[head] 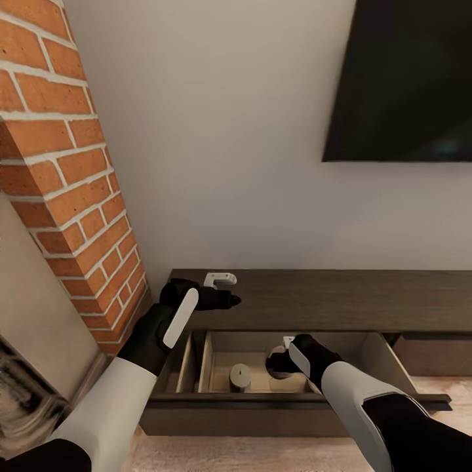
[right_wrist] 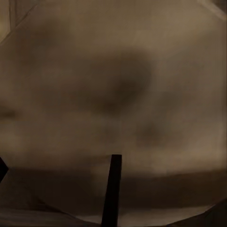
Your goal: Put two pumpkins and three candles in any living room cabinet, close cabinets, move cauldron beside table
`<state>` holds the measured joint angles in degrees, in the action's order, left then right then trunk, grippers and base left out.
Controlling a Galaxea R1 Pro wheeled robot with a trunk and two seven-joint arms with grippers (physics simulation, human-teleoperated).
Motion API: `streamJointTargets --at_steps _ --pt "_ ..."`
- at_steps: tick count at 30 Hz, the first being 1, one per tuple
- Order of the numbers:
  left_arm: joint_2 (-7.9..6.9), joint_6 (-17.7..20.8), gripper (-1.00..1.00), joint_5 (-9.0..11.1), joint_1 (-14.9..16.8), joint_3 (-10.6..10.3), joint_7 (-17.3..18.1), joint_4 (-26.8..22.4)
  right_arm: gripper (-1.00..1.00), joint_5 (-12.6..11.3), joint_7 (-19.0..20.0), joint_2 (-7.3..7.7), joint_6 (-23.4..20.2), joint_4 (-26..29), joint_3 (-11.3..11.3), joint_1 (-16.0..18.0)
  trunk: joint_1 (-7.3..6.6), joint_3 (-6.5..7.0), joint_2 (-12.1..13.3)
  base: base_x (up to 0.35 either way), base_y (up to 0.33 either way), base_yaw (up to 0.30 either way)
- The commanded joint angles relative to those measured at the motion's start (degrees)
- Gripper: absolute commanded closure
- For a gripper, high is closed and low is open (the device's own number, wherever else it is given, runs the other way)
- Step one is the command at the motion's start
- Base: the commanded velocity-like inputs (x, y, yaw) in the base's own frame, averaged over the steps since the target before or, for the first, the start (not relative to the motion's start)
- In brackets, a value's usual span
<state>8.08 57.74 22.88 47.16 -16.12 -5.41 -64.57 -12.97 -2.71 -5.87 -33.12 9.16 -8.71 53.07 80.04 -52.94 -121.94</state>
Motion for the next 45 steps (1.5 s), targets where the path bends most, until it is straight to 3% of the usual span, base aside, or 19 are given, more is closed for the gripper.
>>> streamJointTargets --at_steps 1,4,11,32,45 --pt "-0.01 0.18 -1.0 0.61 0.04 -0.05 -0.57 -0.03 1.0 -0.6 -0.28 0.01 -0.31 0.12 -0.43 0.02 0.21 -0.32 -0.44 0.0 0.0 0.092" --pt "-0.03 0.18 -1.0 0.65 0.04 -0.05 -0.57 -0.03 1.0 -0.59 -0.28 -0.01 -0.47 0.1 -0.43 0.02 0.87 -1.12 -1.64 0.0 0.0 0.091" --pt "0.0 0.18 -1.0 0.67 0.04 -0.05 -0.57 0.0 1.0 -0.65 -0.29 0.06 -0.84 0.11 -0.36 0.02 0.87 -1.66 -1.64 0.0 0.0 0.066" --pt "-0.01 0.18 -1.0 0.67 0.04 -0.05 -0.62 0.06 1.0 -0.68 -0.37 0.07 -0.93 0.16 -0.42 0.02 0.87 -1.75 -1.64 0.0 0.0 -0.078" --pt "-0.01 0.18 -1.0 0.67 0.04 -0.05 -0.65 0.06 1.0 -0.57 -0.37 0.07 -1.15 0.16 -0.44 0.02 0.87 -1.75 -1.64 0.141 0.0 -0.001"
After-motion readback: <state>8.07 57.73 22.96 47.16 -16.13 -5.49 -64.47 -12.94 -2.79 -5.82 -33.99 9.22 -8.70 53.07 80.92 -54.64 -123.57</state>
